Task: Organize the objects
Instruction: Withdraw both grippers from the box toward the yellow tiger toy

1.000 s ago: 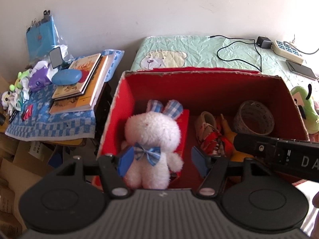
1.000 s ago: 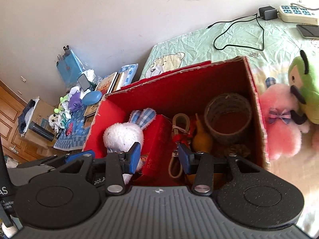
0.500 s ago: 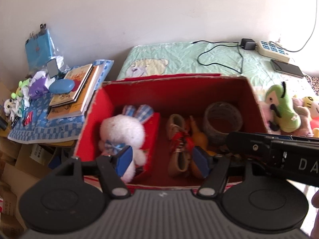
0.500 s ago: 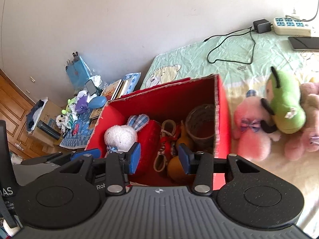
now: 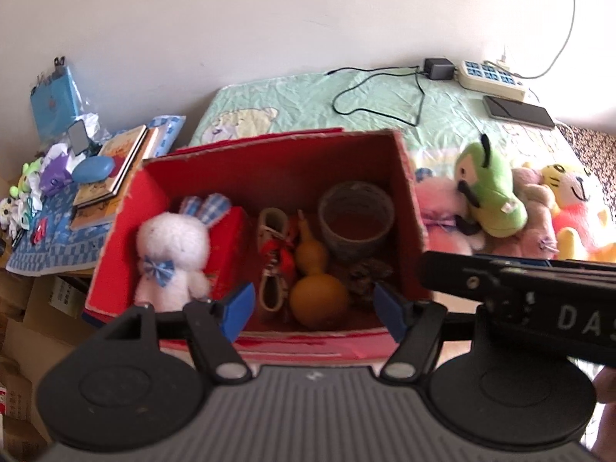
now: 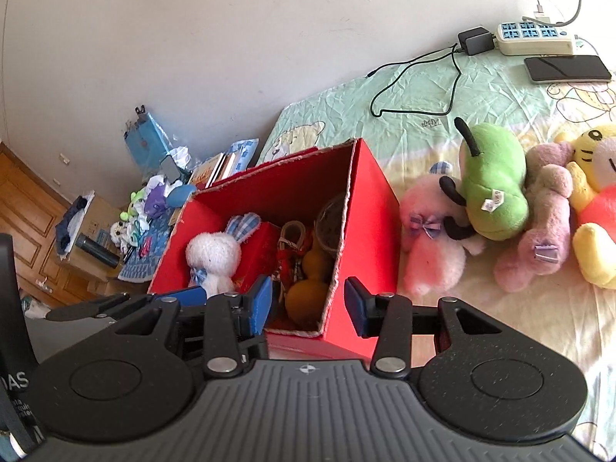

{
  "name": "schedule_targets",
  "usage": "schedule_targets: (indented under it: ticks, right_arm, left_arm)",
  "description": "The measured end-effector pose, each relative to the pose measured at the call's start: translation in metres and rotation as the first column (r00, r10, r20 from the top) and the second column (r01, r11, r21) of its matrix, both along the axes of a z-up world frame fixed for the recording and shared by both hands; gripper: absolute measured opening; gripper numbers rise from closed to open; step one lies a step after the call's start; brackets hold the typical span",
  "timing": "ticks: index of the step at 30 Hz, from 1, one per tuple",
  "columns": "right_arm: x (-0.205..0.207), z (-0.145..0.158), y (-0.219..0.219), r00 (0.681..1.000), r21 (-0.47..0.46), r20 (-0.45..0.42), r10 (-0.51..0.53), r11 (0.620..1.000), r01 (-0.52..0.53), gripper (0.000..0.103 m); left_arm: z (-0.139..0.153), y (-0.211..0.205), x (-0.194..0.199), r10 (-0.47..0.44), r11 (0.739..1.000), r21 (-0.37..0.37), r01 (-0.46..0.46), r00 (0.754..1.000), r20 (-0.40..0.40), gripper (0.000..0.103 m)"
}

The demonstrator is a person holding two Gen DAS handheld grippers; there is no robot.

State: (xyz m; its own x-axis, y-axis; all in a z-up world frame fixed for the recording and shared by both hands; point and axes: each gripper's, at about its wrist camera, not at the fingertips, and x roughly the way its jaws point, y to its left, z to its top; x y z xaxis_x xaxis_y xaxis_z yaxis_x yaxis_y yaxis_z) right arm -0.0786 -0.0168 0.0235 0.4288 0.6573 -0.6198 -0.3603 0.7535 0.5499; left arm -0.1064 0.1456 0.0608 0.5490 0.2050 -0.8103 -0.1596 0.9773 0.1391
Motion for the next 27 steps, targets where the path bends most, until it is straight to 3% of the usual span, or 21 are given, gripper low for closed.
schedule_targets:
  ticks: [7, 13, 27]
  right_arm:
    - [-0.003, -0.008, -0.014, 1.0, -0.049, -0.012, -0.012, 0.999, 0.012, 0.045]
    - [-0.009, -0.024, -0.038, 0.996, -0.084, -0.076, -0.046, 0.996, 0.039, 0.045]
    - [-0.013, -0.061, -0.107, 0.963, -0.166, -0.196, -0.187, 0.974, 0.155, 0.046]
  left_arm:
    - [-0.007, -0.017, -0.004, 0.02, 1.0, -0.002, -0.02, 0.999, -0.032, 0.073]
    - [-0.017, -0.038, -0.01, 0.015, 0.999, -0.027, -0.017, 0.997, -0.075, 0.075]
    - [-0.056, -0.118, 0.001, -0.13, 0.991, -0.063, 0.12, 0.974, -0.186, 0.076]
